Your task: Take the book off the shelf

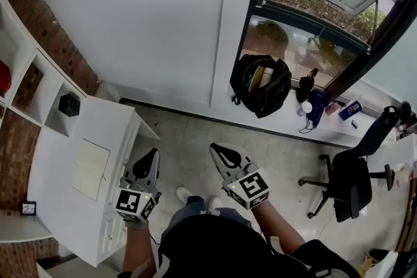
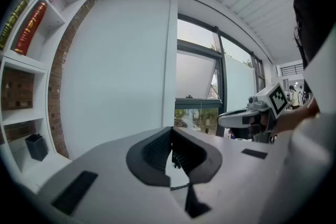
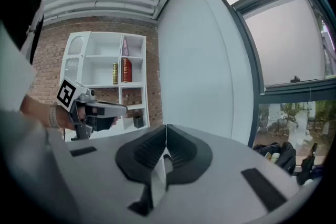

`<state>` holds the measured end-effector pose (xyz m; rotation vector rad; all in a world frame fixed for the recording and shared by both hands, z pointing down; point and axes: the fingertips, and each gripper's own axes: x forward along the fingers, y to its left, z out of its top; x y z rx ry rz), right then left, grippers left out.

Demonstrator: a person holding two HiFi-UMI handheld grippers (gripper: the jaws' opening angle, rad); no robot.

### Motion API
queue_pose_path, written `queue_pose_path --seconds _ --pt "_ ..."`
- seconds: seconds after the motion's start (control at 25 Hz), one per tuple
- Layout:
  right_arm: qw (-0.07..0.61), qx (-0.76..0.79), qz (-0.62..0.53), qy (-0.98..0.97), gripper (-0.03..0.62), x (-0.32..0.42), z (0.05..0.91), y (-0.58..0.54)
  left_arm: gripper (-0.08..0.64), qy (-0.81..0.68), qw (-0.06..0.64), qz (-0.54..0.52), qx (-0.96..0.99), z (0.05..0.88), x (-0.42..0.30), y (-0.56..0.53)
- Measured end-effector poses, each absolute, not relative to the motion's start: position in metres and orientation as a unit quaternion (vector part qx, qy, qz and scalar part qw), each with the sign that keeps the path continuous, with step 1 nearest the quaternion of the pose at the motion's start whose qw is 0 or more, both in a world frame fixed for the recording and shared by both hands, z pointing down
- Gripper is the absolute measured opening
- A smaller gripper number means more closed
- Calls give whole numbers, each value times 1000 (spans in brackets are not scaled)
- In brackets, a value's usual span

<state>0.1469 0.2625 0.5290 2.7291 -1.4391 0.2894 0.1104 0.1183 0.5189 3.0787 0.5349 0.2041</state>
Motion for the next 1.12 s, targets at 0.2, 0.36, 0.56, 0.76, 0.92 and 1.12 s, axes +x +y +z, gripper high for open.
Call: queue_pose_path --seconds 0.2,0.36,0.56,0.76,0.92,1.12 --pt "29 876 91 -473 15 159 517 236 8 167 9 61 984 511 129 97" --pt "38 869 85 -486 17 173 510 206 9 160 8 53 986 508 142 72" --pt "15 864 71 -498 18 195 498 167 9 144 -2 44 989 501 154 34" --pt "16 858 68 -509 18 210 498 116 9 128 -10 36 991 493 154 -13" --pt "20 850 67 -522 18 211 499 73 9 108 -9 31 994 493 144 -54" --pt "27 840 62 -538 18 209 494 30 9 71 -1 24 997 495 130 -101"
